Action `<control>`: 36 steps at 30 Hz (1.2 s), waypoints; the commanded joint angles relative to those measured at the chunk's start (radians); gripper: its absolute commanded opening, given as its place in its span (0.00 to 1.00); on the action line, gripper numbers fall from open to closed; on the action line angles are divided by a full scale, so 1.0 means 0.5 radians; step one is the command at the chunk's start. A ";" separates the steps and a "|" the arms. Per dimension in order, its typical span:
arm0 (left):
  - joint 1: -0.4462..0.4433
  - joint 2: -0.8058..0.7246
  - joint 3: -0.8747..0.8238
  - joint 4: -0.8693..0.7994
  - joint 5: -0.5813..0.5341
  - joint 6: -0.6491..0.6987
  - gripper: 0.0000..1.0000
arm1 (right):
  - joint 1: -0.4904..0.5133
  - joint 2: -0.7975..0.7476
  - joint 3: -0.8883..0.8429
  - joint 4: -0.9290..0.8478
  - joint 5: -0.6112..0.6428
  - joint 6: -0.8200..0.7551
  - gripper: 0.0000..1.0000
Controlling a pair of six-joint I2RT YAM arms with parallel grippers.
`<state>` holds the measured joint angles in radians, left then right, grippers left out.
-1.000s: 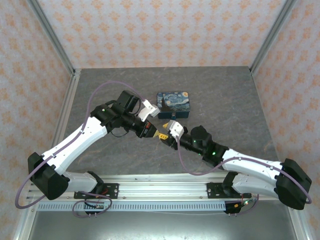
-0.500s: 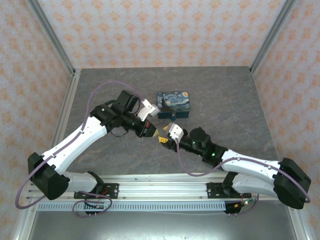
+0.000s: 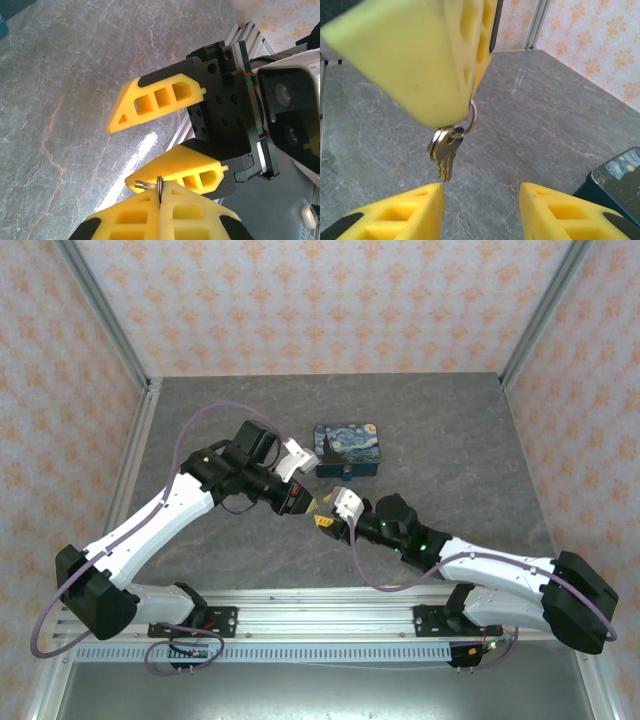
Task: Unlock a padlock with a key
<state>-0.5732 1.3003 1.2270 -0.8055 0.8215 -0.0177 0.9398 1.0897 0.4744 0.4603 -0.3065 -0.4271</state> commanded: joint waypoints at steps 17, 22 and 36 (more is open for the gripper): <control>0.023 -0.025 -0.004 -0.053 0.038 0.009 0.00 | 0.008 -0.021 0.073 0.126 0.044 0.001 0.22; 0.022 -0.032 -0.006 -0.055 0.029 0.008 0.00 | 0.010 -0.034 0.091 0.076 0.002 -0.016 0.08; 0.023 -0.054 -0.040 0.007 -0.026 -0.057 0.00 | 0.008 -0.127 0.072 -0.030 0.017 -0.113 0.00</control>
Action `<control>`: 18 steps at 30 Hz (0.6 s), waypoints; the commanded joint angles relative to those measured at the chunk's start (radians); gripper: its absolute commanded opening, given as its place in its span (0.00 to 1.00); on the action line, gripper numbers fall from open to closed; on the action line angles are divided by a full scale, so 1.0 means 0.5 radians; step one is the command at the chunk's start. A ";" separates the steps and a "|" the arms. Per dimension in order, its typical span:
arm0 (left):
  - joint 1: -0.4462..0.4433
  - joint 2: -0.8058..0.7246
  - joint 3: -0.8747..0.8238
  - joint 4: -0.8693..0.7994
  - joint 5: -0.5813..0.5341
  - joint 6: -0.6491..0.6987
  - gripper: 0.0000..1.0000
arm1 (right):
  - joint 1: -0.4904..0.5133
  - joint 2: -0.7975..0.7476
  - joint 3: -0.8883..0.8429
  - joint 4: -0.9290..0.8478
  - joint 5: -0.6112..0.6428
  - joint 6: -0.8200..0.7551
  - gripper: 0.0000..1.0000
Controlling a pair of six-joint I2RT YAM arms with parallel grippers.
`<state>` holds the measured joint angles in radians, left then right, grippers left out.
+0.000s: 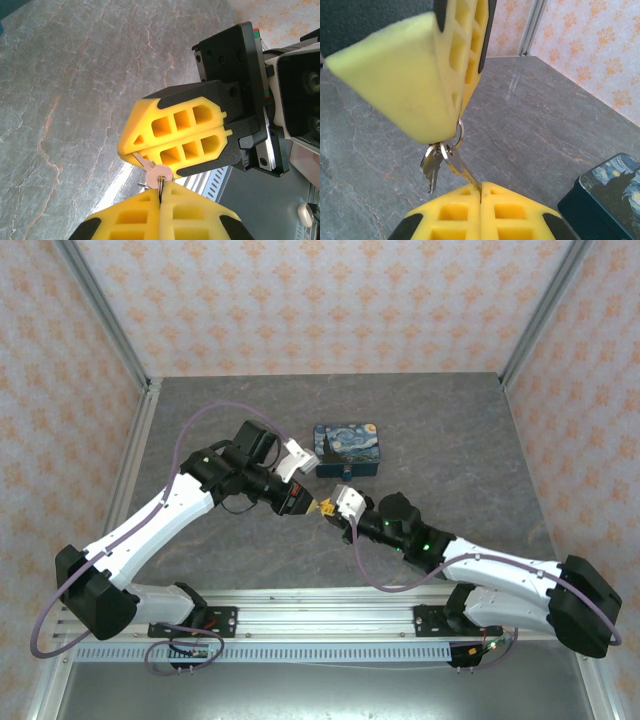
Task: Unlock a padlock with a key
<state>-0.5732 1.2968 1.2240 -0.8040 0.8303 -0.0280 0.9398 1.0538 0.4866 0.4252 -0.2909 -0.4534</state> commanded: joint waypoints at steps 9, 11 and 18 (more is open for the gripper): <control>0.039 -0.229 -0.163 0.126 -0.440 -0.359 0.59 | 0.008 0.030 0.219 -0.233 0.021 -0.374 0.00; 0.098 -0.252 -0.186 0.131 -0.482 -0.512 0.59 | 0.010 0.055 0.251 -0.273 0.043 -0.460 0.00; 0.195 -0.377 -0.373 0.412 -0.458 -1.208 0.51 | 0.009 0.201 0.357 -0.343 0.112 -0.628 0.00</control>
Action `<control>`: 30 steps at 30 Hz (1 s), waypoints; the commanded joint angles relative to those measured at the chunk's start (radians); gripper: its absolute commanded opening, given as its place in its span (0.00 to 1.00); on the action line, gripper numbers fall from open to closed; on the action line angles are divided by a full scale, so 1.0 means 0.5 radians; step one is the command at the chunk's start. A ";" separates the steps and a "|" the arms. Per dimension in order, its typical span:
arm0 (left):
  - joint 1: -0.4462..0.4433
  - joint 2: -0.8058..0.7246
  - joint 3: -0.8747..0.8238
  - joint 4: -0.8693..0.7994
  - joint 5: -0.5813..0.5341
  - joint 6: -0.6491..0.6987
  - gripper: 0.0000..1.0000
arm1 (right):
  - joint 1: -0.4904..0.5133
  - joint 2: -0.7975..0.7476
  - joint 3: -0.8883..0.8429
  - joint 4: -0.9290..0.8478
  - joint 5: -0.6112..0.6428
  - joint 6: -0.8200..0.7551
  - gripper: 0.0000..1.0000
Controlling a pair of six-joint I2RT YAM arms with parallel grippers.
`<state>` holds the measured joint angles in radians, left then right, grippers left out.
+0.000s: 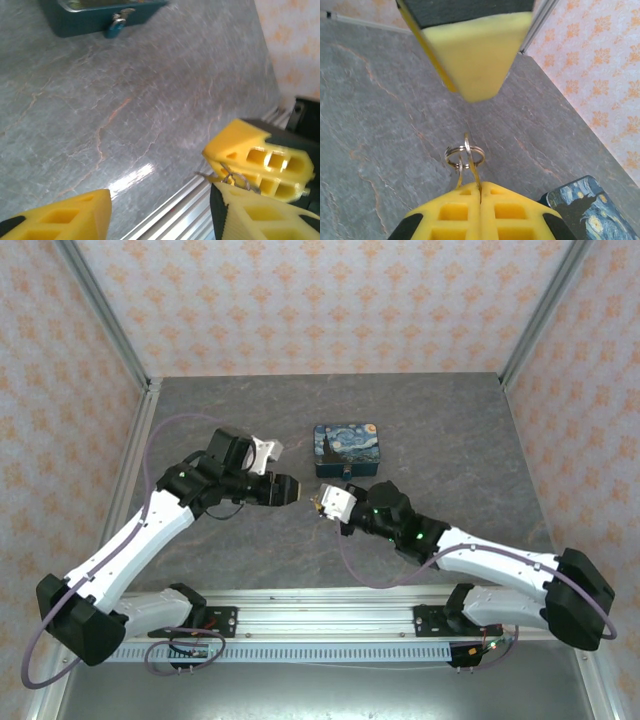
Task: Unlock a padlock with a key
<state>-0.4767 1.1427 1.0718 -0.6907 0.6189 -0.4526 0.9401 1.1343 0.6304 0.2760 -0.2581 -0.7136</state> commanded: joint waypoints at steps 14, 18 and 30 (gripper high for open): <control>-0.089 -0.193 -0.228 0.275 -0.241 -1.309 0.36 | 0.009 0.253 0.110 0.138 0.143 -0.095 0.00; -0.195 -0.246 -0.307 0.408 -0.413 -1.607 0.38 | 0.009 0.336 0.111 0.239 0.171 -0.080 0.00; -0.320 -0.279 -0.531 0.681 -0.641 -2.089 0.36 | 0.009 0.443 0.093 0.400 0.131 -0.031 0.00</control>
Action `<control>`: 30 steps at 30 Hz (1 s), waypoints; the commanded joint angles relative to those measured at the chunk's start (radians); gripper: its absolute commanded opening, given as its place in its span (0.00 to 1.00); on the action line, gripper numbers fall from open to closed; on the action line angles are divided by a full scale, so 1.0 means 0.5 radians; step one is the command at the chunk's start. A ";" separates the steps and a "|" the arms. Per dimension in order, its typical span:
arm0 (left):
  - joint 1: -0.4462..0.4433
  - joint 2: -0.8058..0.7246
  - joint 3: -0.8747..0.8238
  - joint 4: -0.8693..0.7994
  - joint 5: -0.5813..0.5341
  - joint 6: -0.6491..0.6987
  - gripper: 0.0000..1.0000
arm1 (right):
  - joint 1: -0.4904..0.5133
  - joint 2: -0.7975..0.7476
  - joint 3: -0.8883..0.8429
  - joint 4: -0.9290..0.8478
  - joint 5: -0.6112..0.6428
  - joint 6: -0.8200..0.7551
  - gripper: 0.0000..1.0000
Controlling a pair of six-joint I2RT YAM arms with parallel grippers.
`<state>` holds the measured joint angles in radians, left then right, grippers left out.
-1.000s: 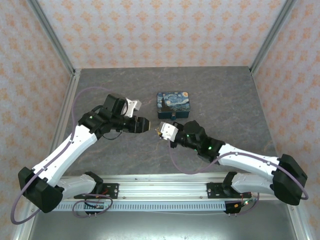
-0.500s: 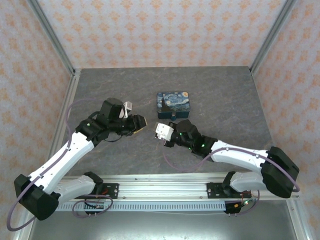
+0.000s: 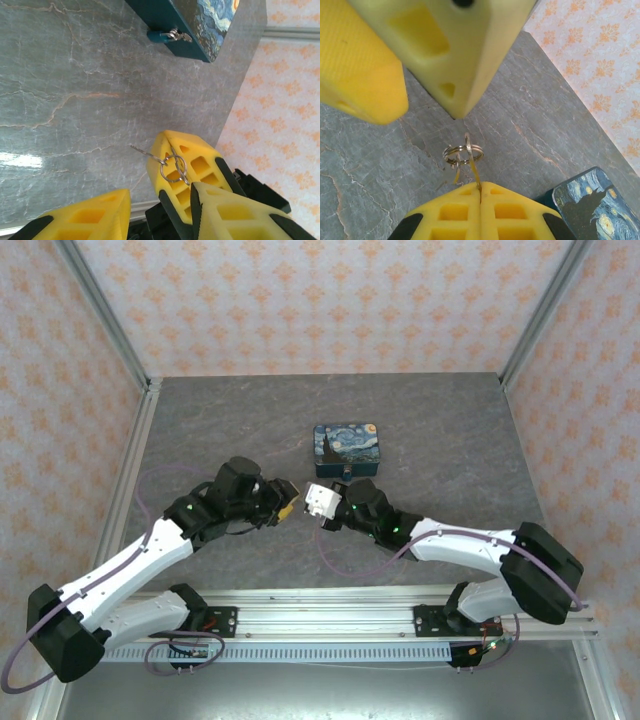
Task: Unlock a padlock with a key
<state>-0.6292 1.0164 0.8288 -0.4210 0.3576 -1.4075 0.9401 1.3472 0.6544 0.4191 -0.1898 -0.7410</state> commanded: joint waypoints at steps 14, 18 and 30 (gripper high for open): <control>-0.036 0.015 -0.059 0.272 -0.155 -0.284 0.36 | 0.015 0.036 0.015 0.151 -0.024 0.037 0.00; -0.045 0.064 -0.059 0.315 -0.137 -0.293 0.34 | 0.027 0.045 0.023 0.147 -0.017 0.023 0.00; -0.055 0.069 -0.109 0.333 -0.126 -0.302 0.09 | 0.035 0.058 0.035 0.150 -0.021 0.043 0.00</control>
<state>-0.6483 1.0687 0.7918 -0.2707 0.3096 -1.5471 0.9504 1.3739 0.6544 0.4606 -0.1867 -0.7338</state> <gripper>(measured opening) 0.110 0.062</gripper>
